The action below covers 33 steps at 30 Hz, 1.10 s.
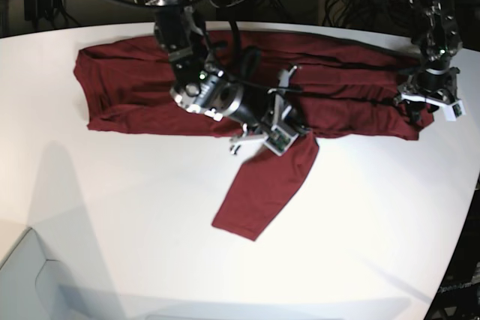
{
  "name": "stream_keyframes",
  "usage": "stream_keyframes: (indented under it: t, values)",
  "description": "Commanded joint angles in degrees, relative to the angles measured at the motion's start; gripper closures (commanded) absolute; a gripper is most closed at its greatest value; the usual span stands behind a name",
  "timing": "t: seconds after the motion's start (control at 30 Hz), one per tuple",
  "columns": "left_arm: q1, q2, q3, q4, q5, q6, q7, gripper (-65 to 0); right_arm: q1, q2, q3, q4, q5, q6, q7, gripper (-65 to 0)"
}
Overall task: Layout the t-shirt on the table in an organized manner, then fold the t-shirt properly
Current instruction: 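Carry the sleeve up across the folded strip with the right gripper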
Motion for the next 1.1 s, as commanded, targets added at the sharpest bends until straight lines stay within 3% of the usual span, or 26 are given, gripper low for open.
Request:
stream_keyframes:
  t: [0.0,0.3,0.7,0.87,0.97,1.07]
  values:
    - [-0.1,-0.8,-0.2,0.8,-0.2,-0.1,0.4,-32.8,-0.2,-0.4,-1.2,0.9,1.1,0.4,1.4,0.0]
    - [-0.1,-0.8,0.0,0.8,-0.3,-0.1,0.4,-32.8,-4.6,-0.4,-10.6,3.1,1.1,0.3,1.4,0.0]
    - [0.1,-0.8,0.0,0.8,-0.3,-0.1,0.4,-32.9,-4.5,-0.4,-11.0,-3.0,1.1,0.3,1.2,-0.8]
    - [0.1,-0.8,-0.1,0.8,-0.3,-0.1,0.4,-33.9,-5.0,-0.4,-11.0,-2.9,1.1,0.3,1.1,-18.5]
    - [0.2,-0.8,-0.2,1.3,-0.3,-0.1,0.4,-42.9,-5.4,-0.4,-10.9,-1.2,1.1,0.3,1.1,-29.4]
    - [0.4,-0.8,-0.2,3.0,-0.3,-0.1,0.4,-52.5,-6.9,-0.4,-9.7,2.6,1.0,0.3,1.1,-34.4]
